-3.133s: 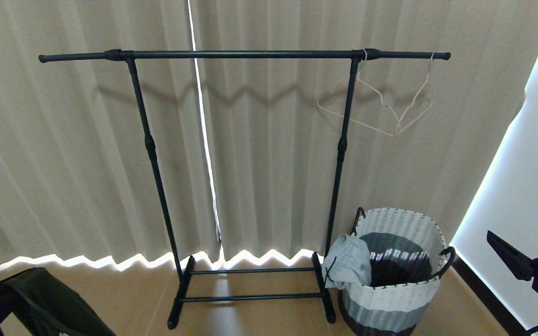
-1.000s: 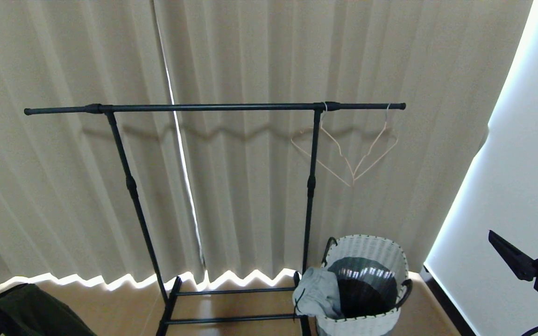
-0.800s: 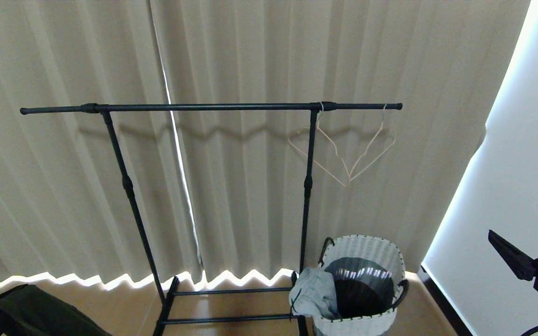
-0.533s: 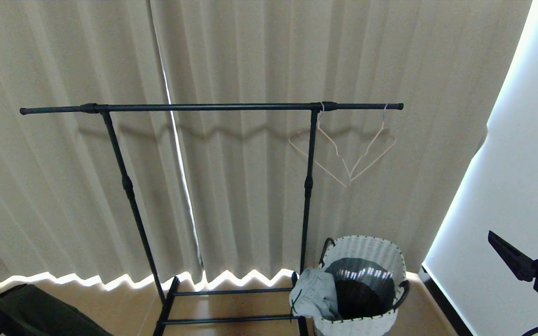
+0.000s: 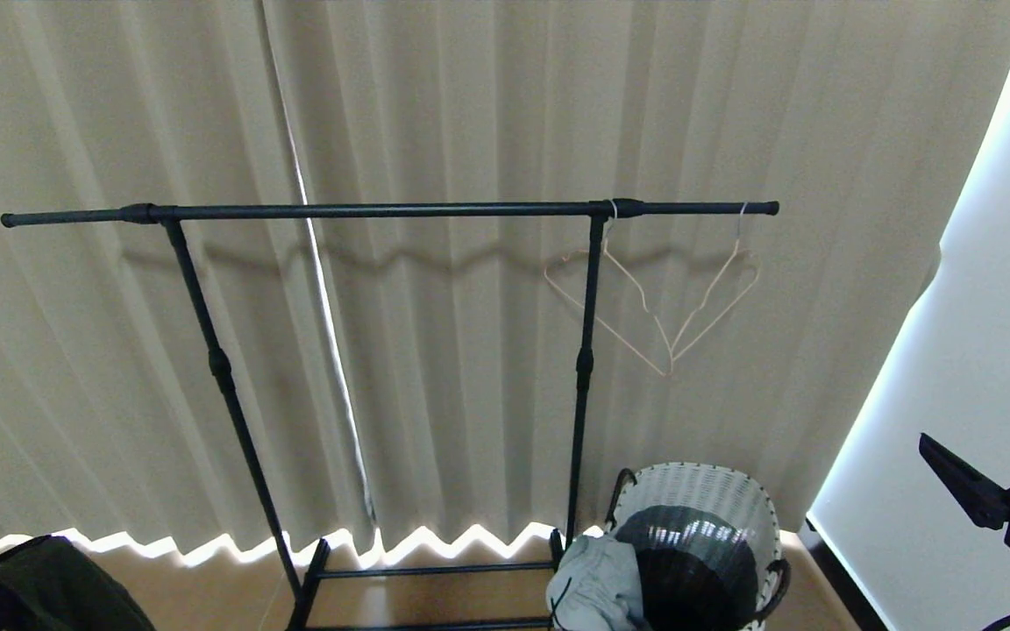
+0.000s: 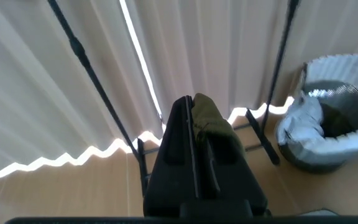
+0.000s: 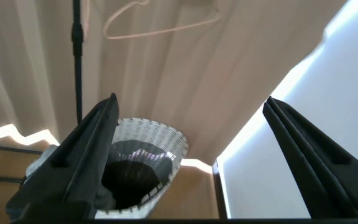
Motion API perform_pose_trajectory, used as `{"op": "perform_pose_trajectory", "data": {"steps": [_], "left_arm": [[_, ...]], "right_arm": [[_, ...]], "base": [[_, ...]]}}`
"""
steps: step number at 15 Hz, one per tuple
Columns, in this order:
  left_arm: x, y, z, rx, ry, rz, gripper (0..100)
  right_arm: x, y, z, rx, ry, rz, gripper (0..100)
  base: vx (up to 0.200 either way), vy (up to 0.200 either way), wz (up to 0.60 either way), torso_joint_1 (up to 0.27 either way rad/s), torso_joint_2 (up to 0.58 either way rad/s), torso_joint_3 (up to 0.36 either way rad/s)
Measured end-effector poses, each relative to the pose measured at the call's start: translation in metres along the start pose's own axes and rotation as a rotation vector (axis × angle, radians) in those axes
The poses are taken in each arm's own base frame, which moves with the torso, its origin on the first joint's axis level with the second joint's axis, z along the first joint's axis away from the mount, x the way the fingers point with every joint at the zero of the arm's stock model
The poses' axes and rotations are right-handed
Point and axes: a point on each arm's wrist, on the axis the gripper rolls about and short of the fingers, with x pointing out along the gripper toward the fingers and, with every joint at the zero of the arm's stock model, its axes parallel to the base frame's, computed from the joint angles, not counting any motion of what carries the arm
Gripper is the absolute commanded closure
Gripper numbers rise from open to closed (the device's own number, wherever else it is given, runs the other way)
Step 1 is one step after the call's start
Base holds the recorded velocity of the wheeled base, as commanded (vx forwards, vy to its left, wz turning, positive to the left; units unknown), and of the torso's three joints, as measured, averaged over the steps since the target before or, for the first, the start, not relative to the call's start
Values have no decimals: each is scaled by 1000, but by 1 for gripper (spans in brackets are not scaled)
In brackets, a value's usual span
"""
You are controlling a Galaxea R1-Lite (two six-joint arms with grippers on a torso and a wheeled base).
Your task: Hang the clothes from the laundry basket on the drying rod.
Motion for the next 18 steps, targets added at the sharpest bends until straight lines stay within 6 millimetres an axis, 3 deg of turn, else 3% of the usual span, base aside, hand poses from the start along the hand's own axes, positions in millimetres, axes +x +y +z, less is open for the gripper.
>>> {"op": "perform_pose_trajectory", "data": {"steps": [16, 18], "left_arm": [[1, -1, -5, 17, 18, -5, 100], [1, -2, -9, 36, 25, -6, 100]], "right_arm": [[-1, 0, 0, 0, -3, 0, 0], [-1, 0, 0, -1, -2, 1, 0]], "base": [[200, 0, 0, 4, 2, 2], [0, 0, 0, 0, 0, 0]]}}
